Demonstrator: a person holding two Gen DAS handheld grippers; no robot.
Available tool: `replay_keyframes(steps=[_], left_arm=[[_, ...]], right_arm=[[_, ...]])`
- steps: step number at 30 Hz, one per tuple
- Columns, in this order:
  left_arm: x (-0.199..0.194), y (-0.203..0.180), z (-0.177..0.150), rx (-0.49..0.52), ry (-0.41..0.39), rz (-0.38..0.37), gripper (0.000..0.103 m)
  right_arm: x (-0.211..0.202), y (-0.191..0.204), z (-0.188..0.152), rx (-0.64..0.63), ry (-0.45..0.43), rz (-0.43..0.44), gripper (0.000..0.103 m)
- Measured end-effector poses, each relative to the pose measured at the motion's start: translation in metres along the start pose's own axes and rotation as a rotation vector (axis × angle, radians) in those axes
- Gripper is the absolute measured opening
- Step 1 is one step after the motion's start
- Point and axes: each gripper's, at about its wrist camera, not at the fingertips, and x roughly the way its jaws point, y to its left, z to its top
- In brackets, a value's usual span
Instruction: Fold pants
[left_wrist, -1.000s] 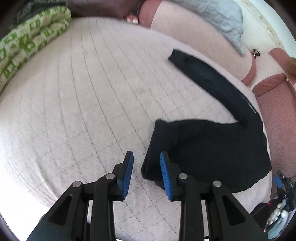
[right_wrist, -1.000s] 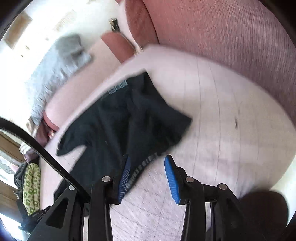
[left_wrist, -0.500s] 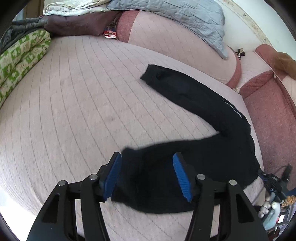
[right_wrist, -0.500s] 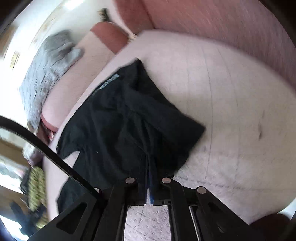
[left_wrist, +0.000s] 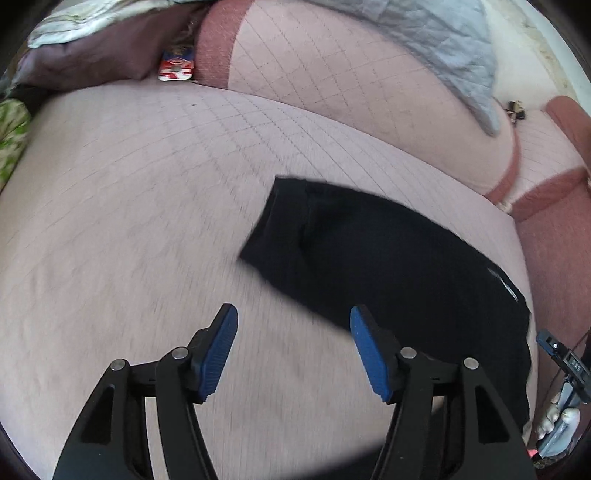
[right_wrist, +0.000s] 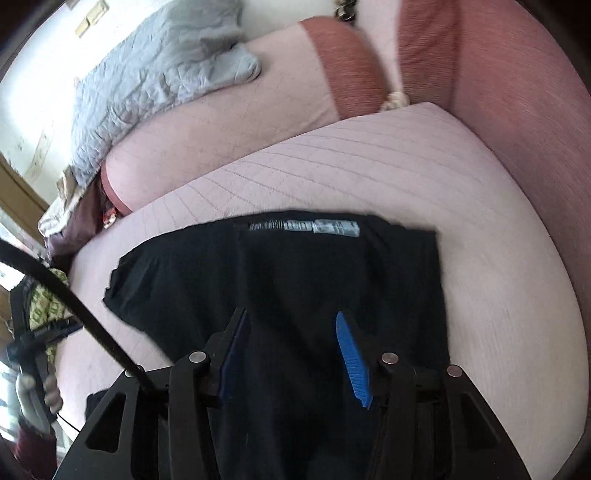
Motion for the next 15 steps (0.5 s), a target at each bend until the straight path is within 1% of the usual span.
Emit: replay_keyframes(steps=[3, 5, 6, 9, 10, 12, 14, 15], left_arm=[[0.027, -0.002, 0.031, 0.027, -0.009, 0.013, 0.063], [0.042, -0.001, 0.051, 0.039, -0.021, -0.012, 0.063], [0.046, -0.001, 0.055, 0.039, -0.021, -0.021, 0.063], [0.068, 0.002, 0.071, 0.041, 0.014, -0.076, 0.064], [0.077, 0.002, 0.075, 0.041, 0.038, -0.093, 0.067], [0.085, -0.001, 0.081, 0.061, 0.039, -0.132, 0.083], [0.088, -0.006, 0.085, 0.080, 0.045, -0.153, 0.091], [0.090, -0.008, 0.085, 0.087, 0.049, -0.152, 0.093]], right_arm=[[0.031, 0.001, 0.033, -0.038, 0.024, -0.008, 0.059], [0.050, -0.002, 0.052, -0.065, 0.041, -0.017, 0.060], [0.057, -0.001, 0.059, -0.077, 0.050, -0.014, 0.060], [0.081, -0.002, 0.077, -0.112, 0.089, -0.011, 0.062], [0.090, -0.003, 0.082, -0.118, 0.106, -0.004, 0.062], [0.105, -0.003, 0.088, -0.126, 0.133, 0.005, 0.062], [0.118, -0.003, 0.091, -0.139, 0.161, 0.013, 0.063], [0.125, 0.000, 0.093, -0.151, 0.168, 0.008, 0.064]])
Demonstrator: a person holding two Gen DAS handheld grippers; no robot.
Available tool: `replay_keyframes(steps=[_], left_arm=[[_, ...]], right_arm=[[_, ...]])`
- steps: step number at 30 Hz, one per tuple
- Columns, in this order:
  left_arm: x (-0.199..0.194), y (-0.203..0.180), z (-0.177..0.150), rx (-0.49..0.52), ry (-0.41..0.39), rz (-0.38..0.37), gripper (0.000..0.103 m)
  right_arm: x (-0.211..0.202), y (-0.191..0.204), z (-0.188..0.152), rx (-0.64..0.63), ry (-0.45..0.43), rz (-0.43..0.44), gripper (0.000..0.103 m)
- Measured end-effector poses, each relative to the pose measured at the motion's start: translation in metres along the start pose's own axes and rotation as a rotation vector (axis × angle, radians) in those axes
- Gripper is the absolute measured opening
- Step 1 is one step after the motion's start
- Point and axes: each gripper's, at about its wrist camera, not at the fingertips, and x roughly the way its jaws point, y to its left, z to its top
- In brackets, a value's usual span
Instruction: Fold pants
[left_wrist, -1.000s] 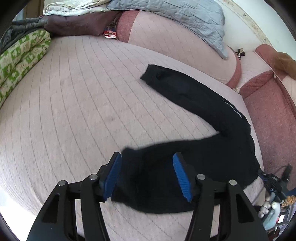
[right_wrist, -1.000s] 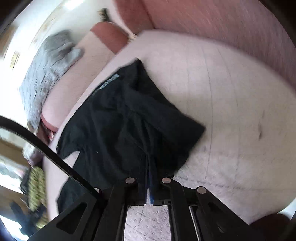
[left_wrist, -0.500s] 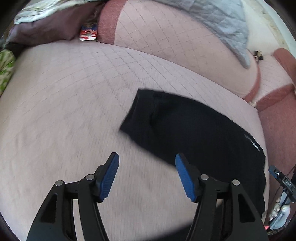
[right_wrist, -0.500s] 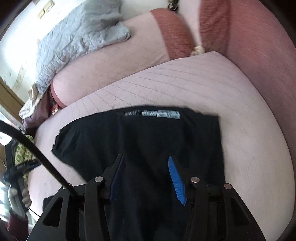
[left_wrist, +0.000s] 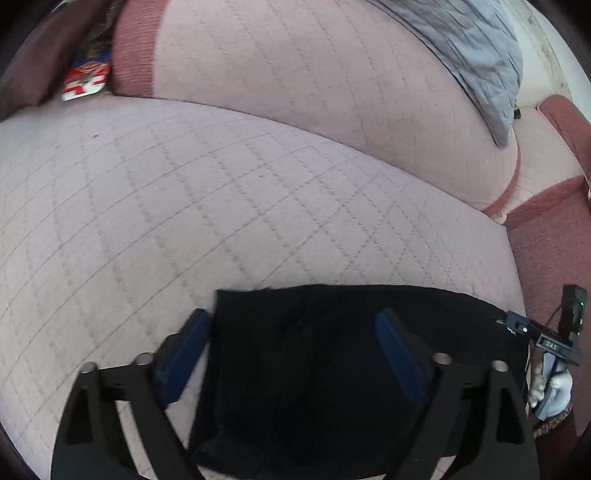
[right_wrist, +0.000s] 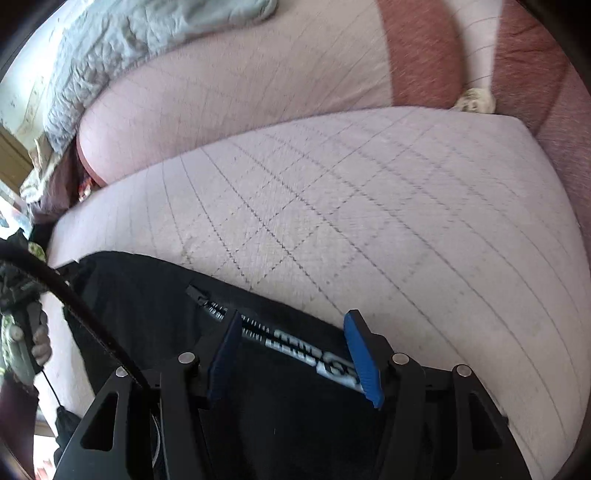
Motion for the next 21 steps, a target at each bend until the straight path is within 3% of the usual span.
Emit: replay_keyframes(steps=[2, 4, 5, 6, 7, 8, 9, 11, 14, 21], left_arm=[[0.004, -0.009, -0.002, 0.039, 0.008, 0.029, 0.094], [0.006, -0.016, -0.003, 0.086, 0.022, 0.058, 0.091], [0.007, -0.021, -0.006, 0.114, 0.025, 0.096, 0.071], [0.007, -0.024, -0.006, 0.140, 0.023, 0.131, 0.032], [0.006, -0.026, -0.007, 0.163, 0.021, 0.150, 0.017], [0.004, -0.025, -0.007, 0.149, 0.035, 0.108, 0.015], [0.000, -0.024, -0.007, 0.128, 0.024, 0.098, 0.015], [-0.010, -0.024, -0.008, 0.118, -0.013, 0.091, 0.014], [-0.026, -0.033, -0.013, 0.132, -0.051, 0.104, 0.014], [-0.093, -0.051, -0.046, 0.163, -0.152, 0.088, 0.014]], right_arm=[[0.004, 0.006, 0.003, -0.026, -0.001, 0.007, 0.071], [0.006, 0.015, 0.004, -0.049, 0.008, 0.038, 0.071], [0.008, 0.020, 0.002, -0.073, 0.013, 0.040, 0.071], [0.009, 0.025, 0.000, -0.096, 0.015, 0.025, 0.070], [0.009, 0.029, -0.003, -0.122, 0.015, 0.007, 0.059], [0.010, 0.033, -0.006, -0.141, 0.012, -0.019, 0.045], [0.009, 0.036, -0.007, -0.147, 0.006, -0.037, 0.039], [0.004, 0.033, -0.008, -0.112, -0.001, -0.005, 0.017], [-0.007, 0.034, -0.013, -0.092, -0.018, -0.009, 0.011], [-0.052, 0.053, -0.034, -0.091, -0.069, -0.033, 0.010]])
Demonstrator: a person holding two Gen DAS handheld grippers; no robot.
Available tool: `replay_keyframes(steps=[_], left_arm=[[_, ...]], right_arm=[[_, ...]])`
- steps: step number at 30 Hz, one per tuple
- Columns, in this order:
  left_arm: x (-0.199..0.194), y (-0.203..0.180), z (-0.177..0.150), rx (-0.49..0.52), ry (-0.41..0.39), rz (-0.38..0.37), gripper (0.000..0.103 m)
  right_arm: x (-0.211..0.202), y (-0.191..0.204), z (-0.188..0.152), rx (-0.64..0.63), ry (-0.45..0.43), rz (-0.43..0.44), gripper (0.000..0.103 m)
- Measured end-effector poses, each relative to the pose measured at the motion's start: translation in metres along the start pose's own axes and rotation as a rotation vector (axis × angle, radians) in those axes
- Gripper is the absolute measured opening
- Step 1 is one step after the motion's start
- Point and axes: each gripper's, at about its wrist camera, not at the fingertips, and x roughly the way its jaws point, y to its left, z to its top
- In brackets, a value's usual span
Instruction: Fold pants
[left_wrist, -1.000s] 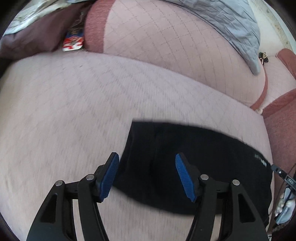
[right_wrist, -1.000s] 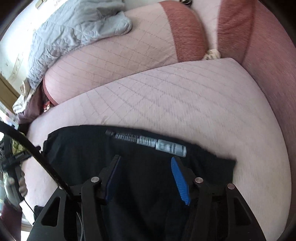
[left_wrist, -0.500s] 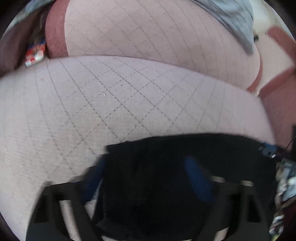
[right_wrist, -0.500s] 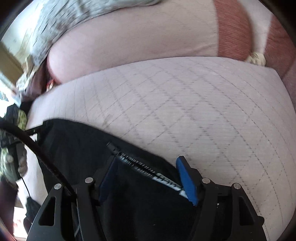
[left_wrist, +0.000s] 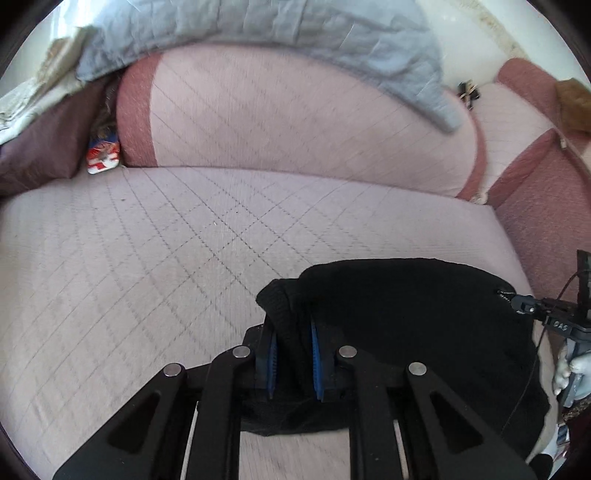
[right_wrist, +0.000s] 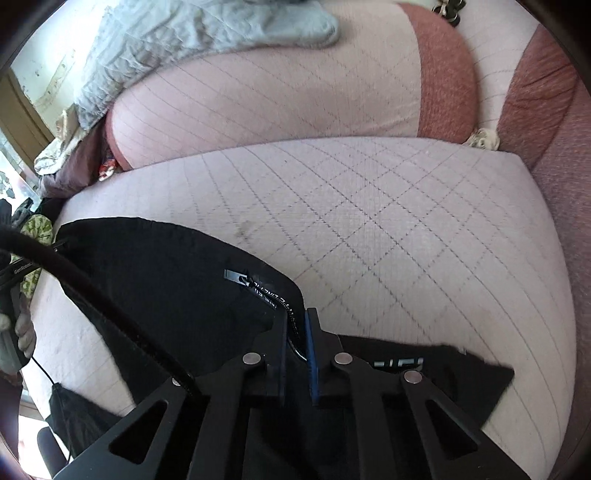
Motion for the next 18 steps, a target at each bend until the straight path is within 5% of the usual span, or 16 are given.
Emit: replay_keyframes(steps=[9, 18], left_arm=[[-0.100, -0.014, -0.076, 0.044, -0.109, 0.012, 0.014], [-0.152, -0.031, -0.227, 0.076, -0.097, 0.089, 0.023]], right_arm=[[-0.078, 0.038, -0.074, -0.021, -0.041, -0.031, 0.007], [-0.105, 0.042, -0.203, 0.052, 0.034, 0.006, 0.006]])
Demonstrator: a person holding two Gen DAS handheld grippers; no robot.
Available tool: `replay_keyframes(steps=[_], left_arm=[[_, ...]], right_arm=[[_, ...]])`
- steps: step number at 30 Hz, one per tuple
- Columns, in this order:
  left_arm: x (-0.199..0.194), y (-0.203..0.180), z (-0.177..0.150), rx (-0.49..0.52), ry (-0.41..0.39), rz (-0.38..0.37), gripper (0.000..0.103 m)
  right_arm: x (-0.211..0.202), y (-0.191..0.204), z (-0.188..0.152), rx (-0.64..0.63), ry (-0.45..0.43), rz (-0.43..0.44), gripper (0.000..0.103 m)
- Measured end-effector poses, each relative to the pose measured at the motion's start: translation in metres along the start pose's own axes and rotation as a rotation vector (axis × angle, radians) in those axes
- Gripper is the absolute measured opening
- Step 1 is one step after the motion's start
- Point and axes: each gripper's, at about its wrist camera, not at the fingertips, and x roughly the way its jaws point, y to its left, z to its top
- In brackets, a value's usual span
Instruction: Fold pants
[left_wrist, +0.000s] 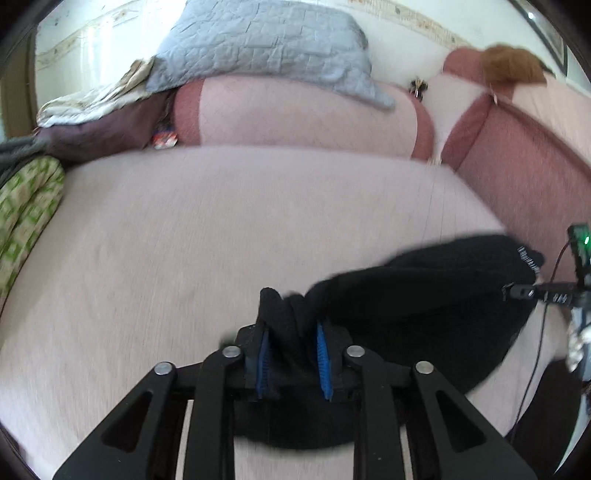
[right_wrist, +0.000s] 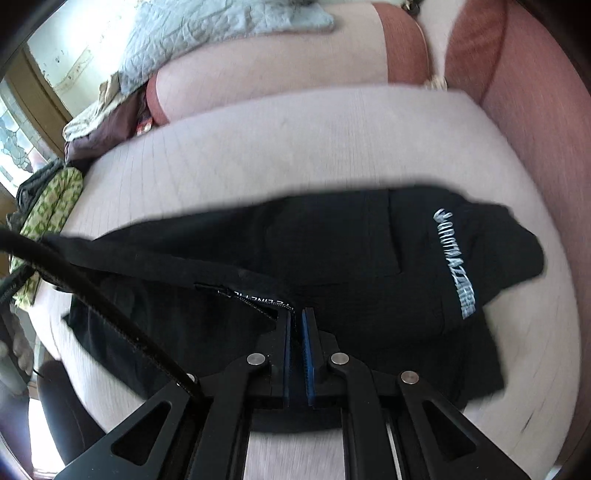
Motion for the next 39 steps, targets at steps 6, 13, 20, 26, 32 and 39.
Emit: replay_keyframes(steps=[6, 13, 20, 26, 32, 39], left_arm=[[-0.023, 0.011, -0.067, -0.058, 0.074, 0.022, 0.042], [-0.072, 0.057, -0.088, -0.249, -0.001, 0.037, 0.051], [-0.081, 0.080, -0.089, -0.390, -0.050, 0.034, 0.051], [-0.088, 0.070, -0.090, -0.334, -0.072, 0.114, 0.053], [-0.096, 0.081, -0.098, -0.360, -0.095, 0.098, 0.057], [-0.094, 0.100, -0.103, -0.439, -0.112, 0.038, 0.058]], right_arm=[[-0.010, 0.000, -0.044, 0.005, 0.014, -0.040, 0.008], [-0.048, 0.032, -0.046, -0.092, -0.042, -0.127, 0.036], [-0.029, 0.140, -0.004, -0.225, -0.055, 0.191, 0.036], [0.040, 0.273, 0.007, -0.382, 0.058, 0.395, 0.036], [0.128, 0.316, -0.005, -0.451, 0.219, 0.245, 0.036], [0.107, 0.305, 0.010, -0.329, 0.157, 0.305, 0.009]])
